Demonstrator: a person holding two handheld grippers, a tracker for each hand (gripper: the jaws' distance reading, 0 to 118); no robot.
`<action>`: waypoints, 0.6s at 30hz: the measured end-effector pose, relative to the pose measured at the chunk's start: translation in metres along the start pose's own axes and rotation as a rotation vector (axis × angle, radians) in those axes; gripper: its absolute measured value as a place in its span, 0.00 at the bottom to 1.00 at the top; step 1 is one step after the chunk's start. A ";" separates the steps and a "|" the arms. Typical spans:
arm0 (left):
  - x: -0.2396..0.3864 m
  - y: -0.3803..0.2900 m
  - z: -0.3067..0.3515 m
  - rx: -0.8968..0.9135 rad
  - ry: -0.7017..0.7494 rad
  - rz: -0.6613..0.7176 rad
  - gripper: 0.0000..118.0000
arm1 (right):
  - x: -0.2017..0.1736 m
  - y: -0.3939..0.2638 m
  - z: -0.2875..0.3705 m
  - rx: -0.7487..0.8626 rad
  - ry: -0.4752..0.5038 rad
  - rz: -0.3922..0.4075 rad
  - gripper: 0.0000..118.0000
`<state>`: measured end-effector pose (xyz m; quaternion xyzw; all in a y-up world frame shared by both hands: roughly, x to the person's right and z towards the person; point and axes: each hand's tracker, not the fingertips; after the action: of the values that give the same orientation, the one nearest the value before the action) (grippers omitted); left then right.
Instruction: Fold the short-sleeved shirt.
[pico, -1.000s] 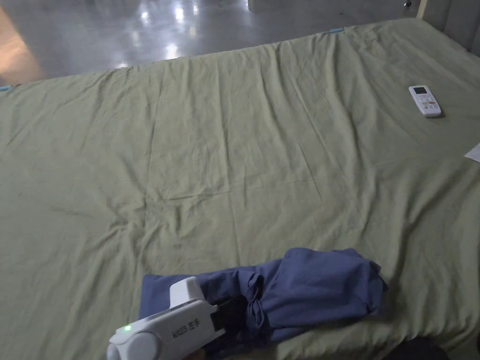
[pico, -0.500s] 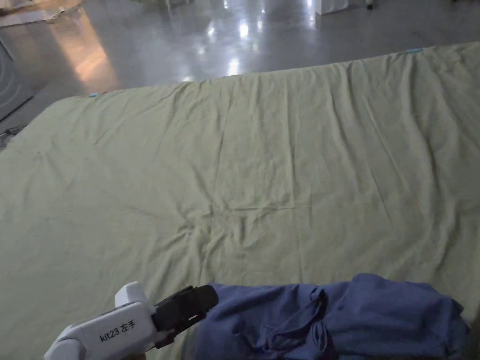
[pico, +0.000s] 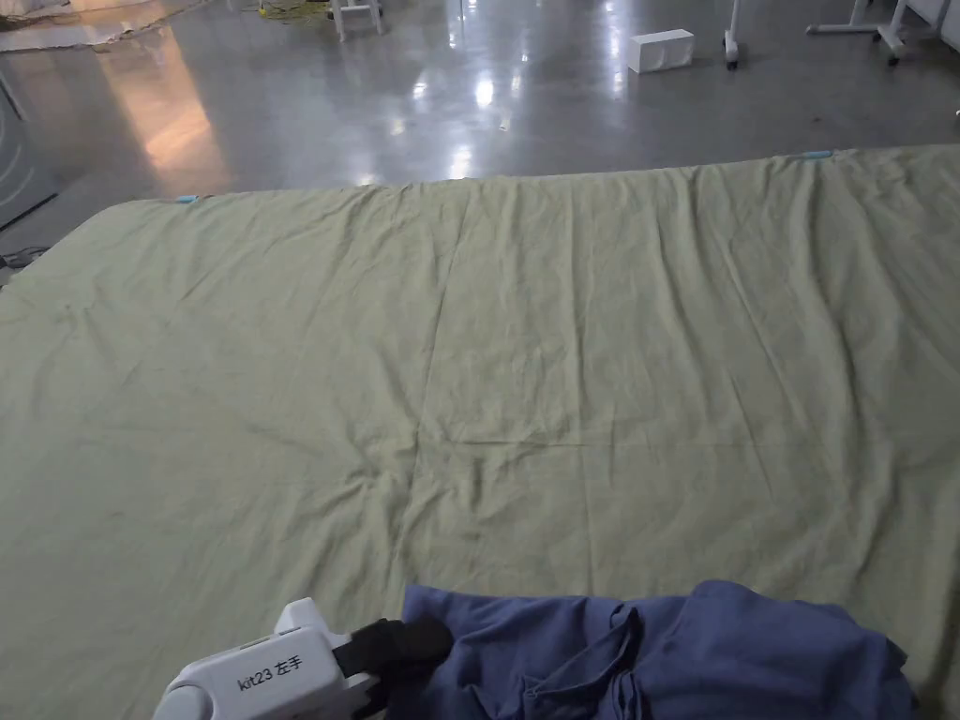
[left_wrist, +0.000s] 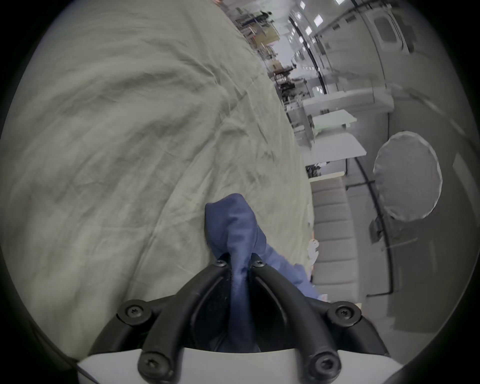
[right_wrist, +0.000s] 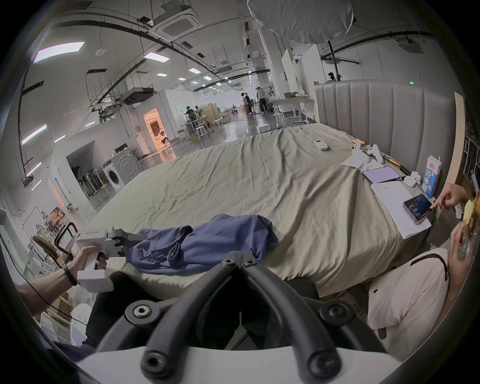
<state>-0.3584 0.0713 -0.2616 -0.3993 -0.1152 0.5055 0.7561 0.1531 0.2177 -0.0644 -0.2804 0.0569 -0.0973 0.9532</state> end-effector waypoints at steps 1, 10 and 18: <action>0.000 0.001 0.006 0.012 0.005 0.005 0.08 | 0.001 0.000 0.000 -0.002 0.002 -0.001 0.00; 0.006 0.037 0.101 0.156 0.068 -0.099 0.08 | -0.003 0.002 -0.003 -0.003 0.025 -0.002 0.00; 0.059 0.036 0.101 0.187 0.066 -0.268 0.08 | -0.003 -0.004 -0.007 0.000 0.034 -0.021 0.00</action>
<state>-0.4139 0.1773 -0.2346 -0.3248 -0.0948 0.3954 0.8539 0.1489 0.2117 -0.0678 -0.2791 0.0702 -0.1120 0.9511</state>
